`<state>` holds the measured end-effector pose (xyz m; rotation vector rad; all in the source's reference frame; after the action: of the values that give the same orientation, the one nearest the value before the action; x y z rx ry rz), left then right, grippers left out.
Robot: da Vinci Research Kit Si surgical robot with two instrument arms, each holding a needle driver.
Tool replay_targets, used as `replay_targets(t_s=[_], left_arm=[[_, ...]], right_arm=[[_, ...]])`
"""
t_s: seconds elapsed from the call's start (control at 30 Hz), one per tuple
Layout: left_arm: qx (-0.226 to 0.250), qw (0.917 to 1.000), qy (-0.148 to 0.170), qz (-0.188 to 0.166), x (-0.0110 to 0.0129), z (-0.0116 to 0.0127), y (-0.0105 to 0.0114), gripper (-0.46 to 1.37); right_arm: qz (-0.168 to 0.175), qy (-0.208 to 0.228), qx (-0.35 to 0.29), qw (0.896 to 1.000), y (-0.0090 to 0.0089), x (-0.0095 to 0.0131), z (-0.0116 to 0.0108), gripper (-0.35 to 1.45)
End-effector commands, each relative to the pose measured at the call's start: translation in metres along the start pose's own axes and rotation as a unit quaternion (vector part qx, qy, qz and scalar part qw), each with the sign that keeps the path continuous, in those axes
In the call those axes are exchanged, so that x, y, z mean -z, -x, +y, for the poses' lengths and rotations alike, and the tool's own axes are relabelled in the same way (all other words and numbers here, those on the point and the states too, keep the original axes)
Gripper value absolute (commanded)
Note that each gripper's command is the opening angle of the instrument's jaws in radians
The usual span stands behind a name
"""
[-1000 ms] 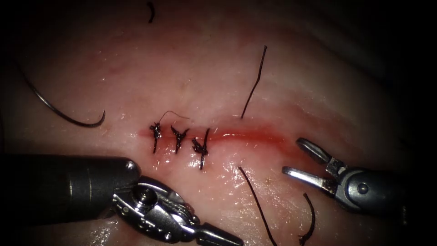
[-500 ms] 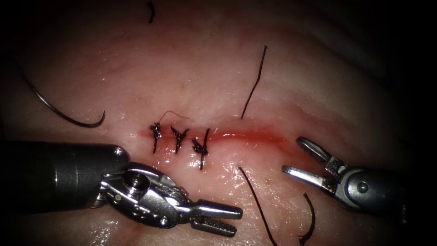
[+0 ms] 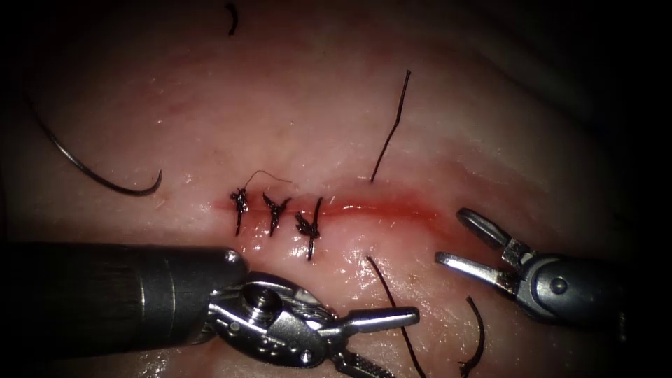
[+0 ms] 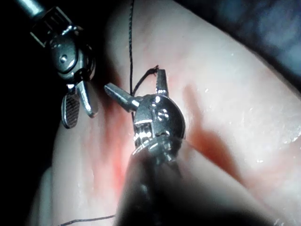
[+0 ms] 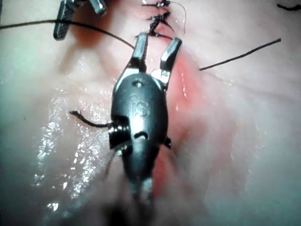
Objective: Wound Closure
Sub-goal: Grab a length of suture with the left grasper, then use the right gripper to regrasp more suture with the left
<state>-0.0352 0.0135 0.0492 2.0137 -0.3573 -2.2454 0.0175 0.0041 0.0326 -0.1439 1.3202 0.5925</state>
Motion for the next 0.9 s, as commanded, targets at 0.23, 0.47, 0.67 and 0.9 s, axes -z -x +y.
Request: replay_targets(t_s=[0.23,0.47,0.67,0.9], left_arm=[[-0.001,1.0,-0.002,-0.005,-0.0005,0.0003,-0.0001,0.52],[-0.005,0.9999,-0.006,-0.01,-0.0014,0.0013,-0.0001,-0.35],[-0.004,0.9999,-0.005,-0.009,-0.0013,0.0012,0.0001,-0.35],[-0.023,0.9997,0.002,-0.004,0.0007,-0.0003,0.0008,-0.35]], right_arm=[[0.0,-0.001,0.0,1.0,0.0,0.0,0.0,0.54],[0.0,-0.001,0.0,1.0,0.0001,0.0002,0.0001,0.54],[0.001,-0.003,0.0,1.0,0.0002,0.0005,0.0003,0.54],[0.001,-0.004,0.024,1.0,0.0002,0.0005,0.0002,0.73]])
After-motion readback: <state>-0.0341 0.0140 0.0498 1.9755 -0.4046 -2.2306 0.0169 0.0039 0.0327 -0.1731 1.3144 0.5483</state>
